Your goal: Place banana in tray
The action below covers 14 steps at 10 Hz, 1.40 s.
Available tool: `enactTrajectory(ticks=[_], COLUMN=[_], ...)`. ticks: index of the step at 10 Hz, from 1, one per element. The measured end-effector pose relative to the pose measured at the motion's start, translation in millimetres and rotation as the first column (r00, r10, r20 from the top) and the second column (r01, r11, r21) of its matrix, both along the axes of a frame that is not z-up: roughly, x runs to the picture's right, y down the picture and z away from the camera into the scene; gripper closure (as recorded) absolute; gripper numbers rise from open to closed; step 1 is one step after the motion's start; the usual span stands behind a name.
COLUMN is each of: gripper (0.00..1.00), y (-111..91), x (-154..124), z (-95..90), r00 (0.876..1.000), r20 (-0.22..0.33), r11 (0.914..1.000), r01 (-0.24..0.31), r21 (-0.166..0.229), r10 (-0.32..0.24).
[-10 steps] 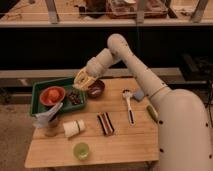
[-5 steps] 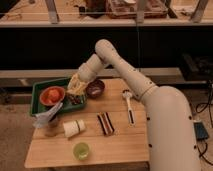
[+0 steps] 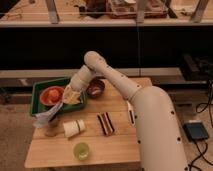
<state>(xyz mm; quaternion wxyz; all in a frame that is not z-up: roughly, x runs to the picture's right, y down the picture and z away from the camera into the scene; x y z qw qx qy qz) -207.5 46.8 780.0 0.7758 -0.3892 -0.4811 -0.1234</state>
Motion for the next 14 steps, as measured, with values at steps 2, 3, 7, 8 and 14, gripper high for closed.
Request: enactTrajectory(ticks=[2, 3, 7, 8, 14], gripper=[0.78, 0.69, 0.28, 0.23, 0.2], y=[5.6, 5.6, 3.2, 2.3, 0.4], x=[-3.3, -2.9, 5.2, 7.3, 14.9], z=[8.7, 10.9, 20.2, 21.1, 23.7], r00=[1.0, 1.0, 0.998, 0.998, 0.997], r20=[-0.015, -0.022, -0.056, -0.062, -0.081], r11=[1.0, 1.0, 0.9993, 0.999, 0.9968], r01=[0.001, 0.001, 0.002, 0.003, 0.015], r21=[0.001, 0.004, 0.038, 0.046, 0.079], r10=[-0.001, -0.001, 0.0, 0.0, -0.008])
